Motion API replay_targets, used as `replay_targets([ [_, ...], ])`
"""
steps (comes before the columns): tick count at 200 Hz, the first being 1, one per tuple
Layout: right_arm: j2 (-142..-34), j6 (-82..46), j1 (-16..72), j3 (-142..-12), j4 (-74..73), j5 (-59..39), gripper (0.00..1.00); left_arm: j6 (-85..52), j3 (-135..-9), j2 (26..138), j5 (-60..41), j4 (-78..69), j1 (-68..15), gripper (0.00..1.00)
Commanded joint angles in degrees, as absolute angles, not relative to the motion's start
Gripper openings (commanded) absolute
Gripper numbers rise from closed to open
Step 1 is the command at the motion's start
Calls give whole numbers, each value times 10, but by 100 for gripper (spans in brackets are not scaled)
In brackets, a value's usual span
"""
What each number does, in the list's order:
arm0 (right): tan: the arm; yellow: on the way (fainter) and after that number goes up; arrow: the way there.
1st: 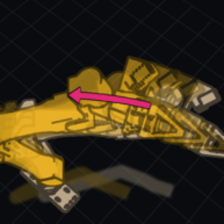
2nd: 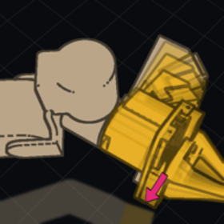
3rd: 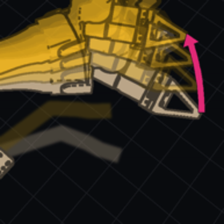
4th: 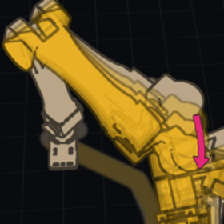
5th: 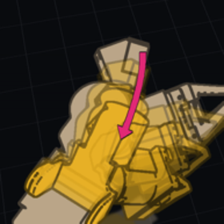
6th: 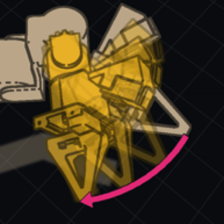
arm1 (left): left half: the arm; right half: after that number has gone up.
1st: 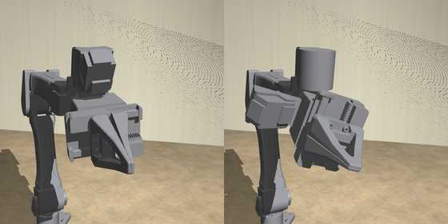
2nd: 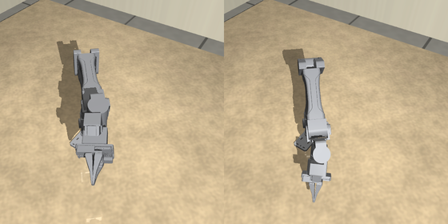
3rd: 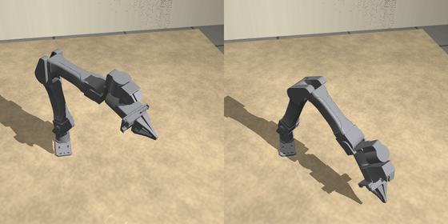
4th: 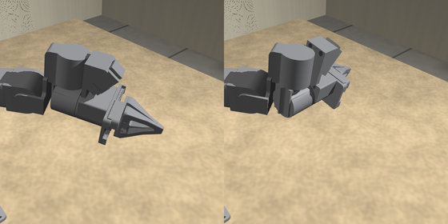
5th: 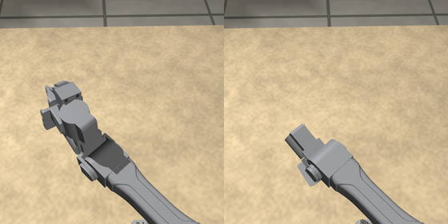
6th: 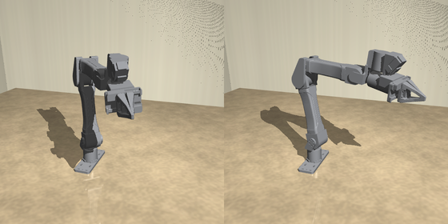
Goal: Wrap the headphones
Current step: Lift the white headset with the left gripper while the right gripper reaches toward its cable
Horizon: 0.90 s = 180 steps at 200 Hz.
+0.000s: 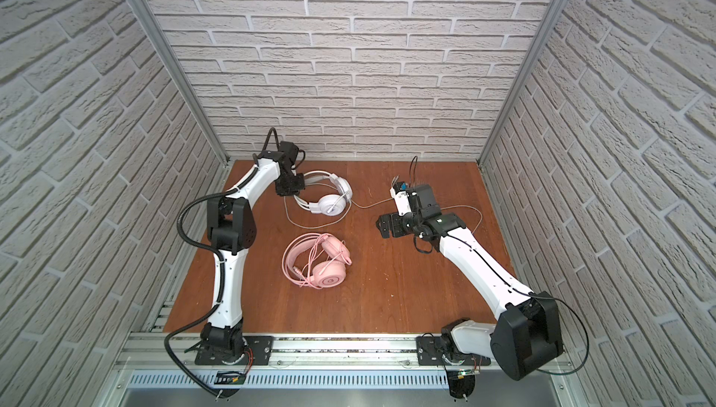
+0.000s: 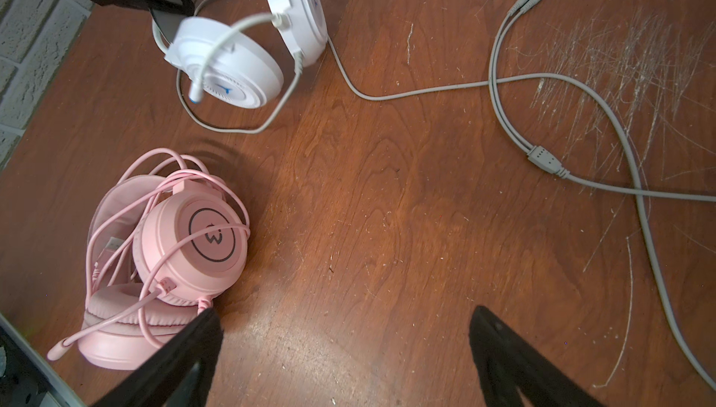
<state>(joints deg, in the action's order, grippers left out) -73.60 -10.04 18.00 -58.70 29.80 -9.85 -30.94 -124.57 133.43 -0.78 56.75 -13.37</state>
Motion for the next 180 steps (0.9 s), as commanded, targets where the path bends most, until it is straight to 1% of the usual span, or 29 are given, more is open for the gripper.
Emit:
replay_targets([
  [1,-720,-113,178,-577,285,-86,100,-311,-1295,1276,-44,583,-144,0],
  [57,-722,-130,178,-564,241,-110,99,-332,-1331,1246,-73,584,-155,0],
  [82,-726,-154,177,-542,167,-138,98,-353,-1337,1235,-90,571,-161,0],
  [100,-733,-184,180,-514,64,-171,96,-364,-1339,1229,-96,560,-170,0],
  [115,-754,-202,184,-505,1,-180,94,-370,-1348,1229,-95,558,-179,0],
  [140,-797,-194,215,-522,-38,-165,89,-385,-1353,1228,-93,559,-189,0],
  [151,-813,-191,231,-526,-57,-150,88,-390,-1352,1226,-94,559,-192,0],
  [167,-842,-210,245,-526,-102,-143,86,-394,-1352,1223,-106,558,-194,0],
  [180,-871,-228,254,-526,-135,-138,82,-399,-1351,1221,-112,560,-194,0],
])
